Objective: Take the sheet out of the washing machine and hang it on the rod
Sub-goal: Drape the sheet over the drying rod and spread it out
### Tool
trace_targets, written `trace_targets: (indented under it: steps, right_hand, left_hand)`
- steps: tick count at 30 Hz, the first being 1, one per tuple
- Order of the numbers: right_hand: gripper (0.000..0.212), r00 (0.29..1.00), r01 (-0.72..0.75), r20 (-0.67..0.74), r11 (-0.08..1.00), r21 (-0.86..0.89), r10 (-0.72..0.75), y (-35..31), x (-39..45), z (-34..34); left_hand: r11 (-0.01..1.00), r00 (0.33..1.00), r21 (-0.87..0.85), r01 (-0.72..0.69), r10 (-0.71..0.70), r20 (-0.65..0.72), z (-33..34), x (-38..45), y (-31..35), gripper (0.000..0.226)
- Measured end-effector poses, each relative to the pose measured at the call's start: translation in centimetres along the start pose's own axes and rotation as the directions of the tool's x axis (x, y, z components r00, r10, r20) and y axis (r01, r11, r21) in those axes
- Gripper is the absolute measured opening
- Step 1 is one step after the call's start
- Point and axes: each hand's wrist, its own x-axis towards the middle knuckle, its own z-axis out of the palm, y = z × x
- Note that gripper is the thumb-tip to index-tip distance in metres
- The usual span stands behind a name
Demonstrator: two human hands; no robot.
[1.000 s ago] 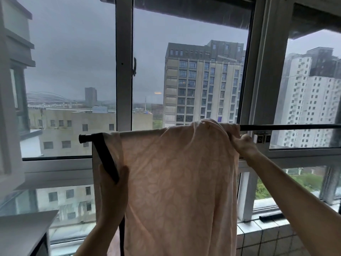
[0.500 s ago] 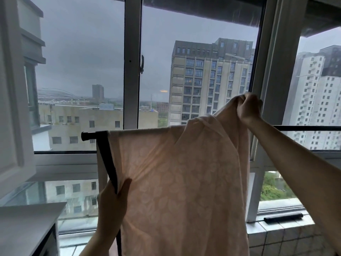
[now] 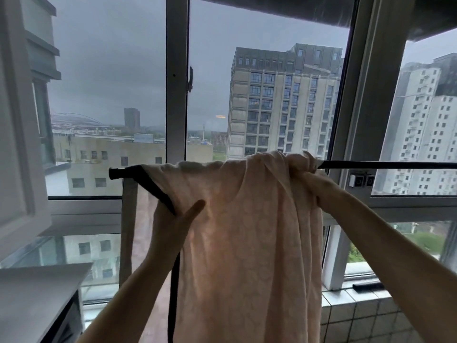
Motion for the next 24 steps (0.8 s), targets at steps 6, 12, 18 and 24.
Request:
trace_targets:
  steps: [6,12,18,24]
  right_hand:
    - [0.052,0.991,0.129,-0.056,0.985,0.113,-0.123,-1.1,-1.0,0.5]
    - [0.031,0.995,0.066,0.068,0.983,0.17,-0.078,-1.6,-0.7,0.2]
    - [0.025,0.982,0.128,0.117,0.976,0.179,-0.151,-2.9,-0.3,-0.7]
    - [0.032,0.97,0.204,-0.132,0.979,-0.018,-0.204,-7.1,2.9,0.5]
  left_hand:
    - [0.985,0.982,-0.067,0.161,-0.153,0.114,4.5,0.5,2.5,0.054]
    - [0.995,0.988,0.025,0.095,-0.097,0.122,6.6,0.7,2.7,0.039]
    - [0.991,0.991,0.043,-0.127,0.129,-0.048,4.7,1.5,3.1,0.02]
    - [0.969,0.934,0.038,-0.245,0.247,-0.259,2.0,2.8,4.3,0.024]
